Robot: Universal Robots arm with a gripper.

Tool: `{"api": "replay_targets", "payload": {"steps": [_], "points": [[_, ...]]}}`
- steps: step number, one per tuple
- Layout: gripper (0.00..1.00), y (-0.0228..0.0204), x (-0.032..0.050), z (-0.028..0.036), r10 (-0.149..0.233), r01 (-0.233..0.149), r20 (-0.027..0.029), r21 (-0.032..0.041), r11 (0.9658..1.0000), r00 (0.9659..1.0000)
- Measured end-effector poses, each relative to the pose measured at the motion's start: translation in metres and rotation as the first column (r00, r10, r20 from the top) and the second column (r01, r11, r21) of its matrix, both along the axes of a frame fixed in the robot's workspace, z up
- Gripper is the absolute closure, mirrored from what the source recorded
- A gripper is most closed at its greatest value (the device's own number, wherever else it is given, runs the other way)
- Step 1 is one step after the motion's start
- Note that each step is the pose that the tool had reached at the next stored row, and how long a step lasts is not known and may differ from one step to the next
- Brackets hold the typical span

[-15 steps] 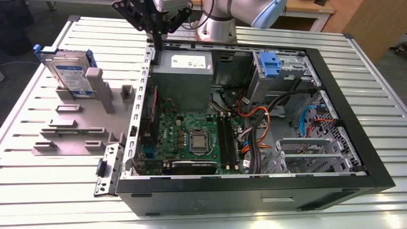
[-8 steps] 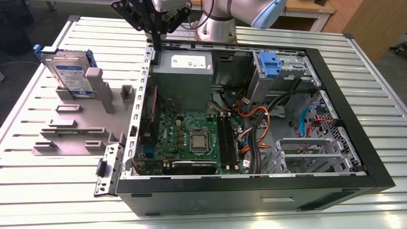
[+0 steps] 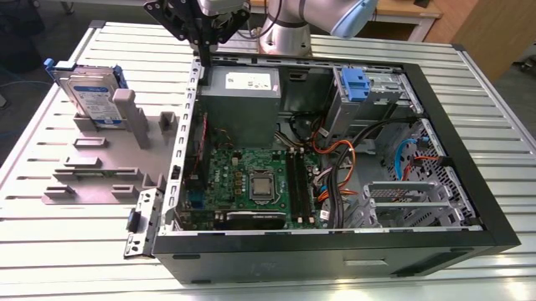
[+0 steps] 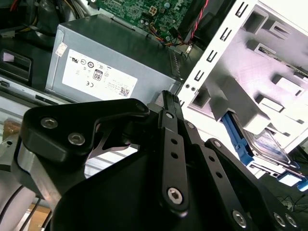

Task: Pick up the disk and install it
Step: 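Reach for the disk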

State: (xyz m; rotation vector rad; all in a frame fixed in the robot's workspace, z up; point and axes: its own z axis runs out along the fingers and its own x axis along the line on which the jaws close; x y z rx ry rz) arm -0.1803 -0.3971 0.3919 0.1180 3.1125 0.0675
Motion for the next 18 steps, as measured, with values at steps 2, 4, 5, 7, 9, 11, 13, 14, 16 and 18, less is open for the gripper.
{"api": "replay_targets", "payload": {"steps": [2, 4, 5, 7, 9, 11, 13, 14, 16, 18], "points": [[0.89, 0.0000, -0.0004, 0.0000, 0.000, 0.000, 0.0000, 0.0000, 1.0000, 1.0000], [0.89, 0.0000, -0.0013, 0.0000, 0.000, 0.000, 0.0000, 0.0000, 1.0000, 1.0000], [0.89, 0.0000, -0.0020, 0.0000, 0.000, 0.000, 0.0000, 0.0000, 1.0000, 1.0000], [0.89, 0.0000, -0.0038, 0.0000, 0.000, 0.000, 0.0000, 0.0000, 1.0000, 1.0000], [0.89, 0.0000, -0.0054, 0.0000, 0.000, 0.000, 0.0000, 0.0000, 1.0000, 1.0000], [0.89, 0.0000, -0.0068, 0.0000, 0.000, 0.000, 0.0000, 0.0000, 1.0000, 1.0000], [0.89, 0.0000, -0.0077, 0.0000, 0.000, 0.000, 0.0000, 0.0000, 1.0000, 1.0000], [0.89, 0.0000, -0.0081, 0.0000, 0.000, 0.000, 0.0000, -0.0001, 1.0000, 1.0000], [0.89, 0.0000, -0.0088, 0.0000, 0.000, 0.000, 0.0000, 0.0000, 1.0000, 1.0000], [0.89, 0.0000, -0.0095, 0.0000, 0.000, 0.000, 0.0000, 0.0000, 1.0000, 1.0000]]}}
